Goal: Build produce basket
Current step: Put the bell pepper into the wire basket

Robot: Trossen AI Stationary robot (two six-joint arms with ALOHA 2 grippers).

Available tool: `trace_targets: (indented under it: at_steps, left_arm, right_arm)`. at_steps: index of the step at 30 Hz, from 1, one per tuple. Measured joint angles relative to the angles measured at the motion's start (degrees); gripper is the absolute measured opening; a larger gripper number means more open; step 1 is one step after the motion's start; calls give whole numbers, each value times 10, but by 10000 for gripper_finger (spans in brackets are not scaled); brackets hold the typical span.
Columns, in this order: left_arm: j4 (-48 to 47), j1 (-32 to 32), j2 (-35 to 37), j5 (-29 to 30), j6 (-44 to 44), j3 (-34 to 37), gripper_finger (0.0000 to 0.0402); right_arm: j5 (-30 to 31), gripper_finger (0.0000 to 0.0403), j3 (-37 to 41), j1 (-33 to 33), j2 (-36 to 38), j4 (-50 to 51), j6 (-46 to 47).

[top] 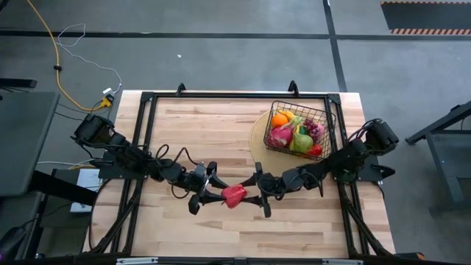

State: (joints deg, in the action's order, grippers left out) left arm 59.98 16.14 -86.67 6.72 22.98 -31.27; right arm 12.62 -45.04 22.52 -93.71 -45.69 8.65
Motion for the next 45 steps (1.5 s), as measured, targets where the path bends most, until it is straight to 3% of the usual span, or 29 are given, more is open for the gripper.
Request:
trace_targets:
  at_steps: [4,12,16,22,25,38,45]
  left_arm:
    - [-17,-1,21,0,7,3,197]
    - [-171,2,95,49,-22,4,200]
    - [-256,11,125,136,-33,4,200]
    - [-377,49,156,322,-37,4,200]
    - [-415,69,171,377,-37,4,200]
    - [-538,106,230,374,-43,4,200]
    - [-531,100,229,375,-36,4,200]
  right_arm:
    - [14,191,0,0,18,37,-1]
    - [107,194,0,30,53,110,-33]
    - [168,193,0,46,76,171,-31]
    - [221,194,0,63,109,241,-5]
    - [250,193,0,72,113,255,-1]
    - [317,195,0,68,115,287,3]
    - [399,196,0,20,214,428,54]
